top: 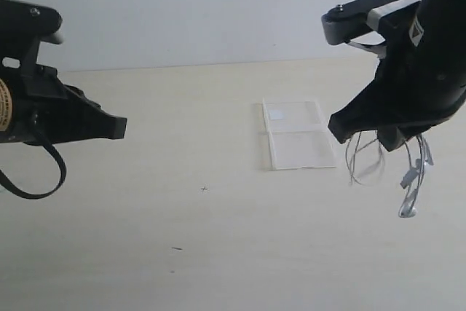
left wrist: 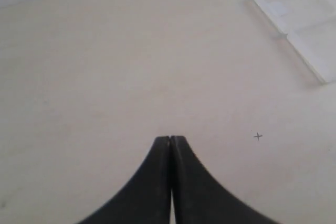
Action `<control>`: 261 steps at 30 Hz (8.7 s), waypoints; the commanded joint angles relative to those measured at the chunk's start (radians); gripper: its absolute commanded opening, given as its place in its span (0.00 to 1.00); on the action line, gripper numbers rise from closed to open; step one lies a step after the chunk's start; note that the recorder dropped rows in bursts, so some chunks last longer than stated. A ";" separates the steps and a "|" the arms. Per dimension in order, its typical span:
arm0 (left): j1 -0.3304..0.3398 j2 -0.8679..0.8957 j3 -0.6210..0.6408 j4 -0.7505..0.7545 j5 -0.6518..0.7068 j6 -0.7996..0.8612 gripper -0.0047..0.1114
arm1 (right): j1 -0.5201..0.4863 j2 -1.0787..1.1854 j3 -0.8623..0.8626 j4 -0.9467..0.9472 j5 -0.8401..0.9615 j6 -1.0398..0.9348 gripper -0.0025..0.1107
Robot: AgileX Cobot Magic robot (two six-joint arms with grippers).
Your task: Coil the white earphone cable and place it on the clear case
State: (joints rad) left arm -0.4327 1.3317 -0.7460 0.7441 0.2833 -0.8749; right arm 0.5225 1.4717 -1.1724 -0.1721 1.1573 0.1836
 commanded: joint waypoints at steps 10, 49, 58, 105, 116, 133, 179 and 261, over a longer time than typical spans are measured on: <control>0.004 0.022 0.141 -0.123 0.020 0.005 0.04 | -0.204 0.381 -0.351 0.443 0.061 -0.268 0.02; 0.087 -0.017 0.295 -0.152 -0.107 0.001 0.04 | -0.289 0.699 -0.677 0.475 0.064 -0.184 0.02; 0.087 -0.017 0.295 -0.167 -0.106 0.001 0.04 | -0.289 0.749 -0.672 0.423 0.064 -0.194 0.02; 0.087 -0.017 0.301 -0.205 -0.069 0.001 0.04 | -0.289 0.957 -1.010 0.396 0.064 -0.233 0.66; 0.087 -0.017 0.301 -0.159 -0.069 0.008 0.04 | -0.289 0.771 -1.003 0.196 0.064 -0.061 0.49; 0.087 -0.017 0.301 -0.116 -0.053 0.008 0.04 | -0.289 0.062 -0.209 0.197 0.064 -0.051 0.03; 0.087 -0.017 0.301 -0.116 -0.053 0.008 0.04 | -0.499 -1.432 1.051 0.033 -0.949 -0.157 0.03; 0.339 -0.964 0.438 0.263 -0.395 -0.236 0.04 | -0.499 -1.472 1.172 0.172 -0.897 -0.157 0.03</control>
State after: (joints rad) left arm -0.1081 0.4497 -0.3664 1.0132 -0.1097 -1.0483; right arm 0.0279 0.0064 -0.0047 0.0000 0.2655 0.0286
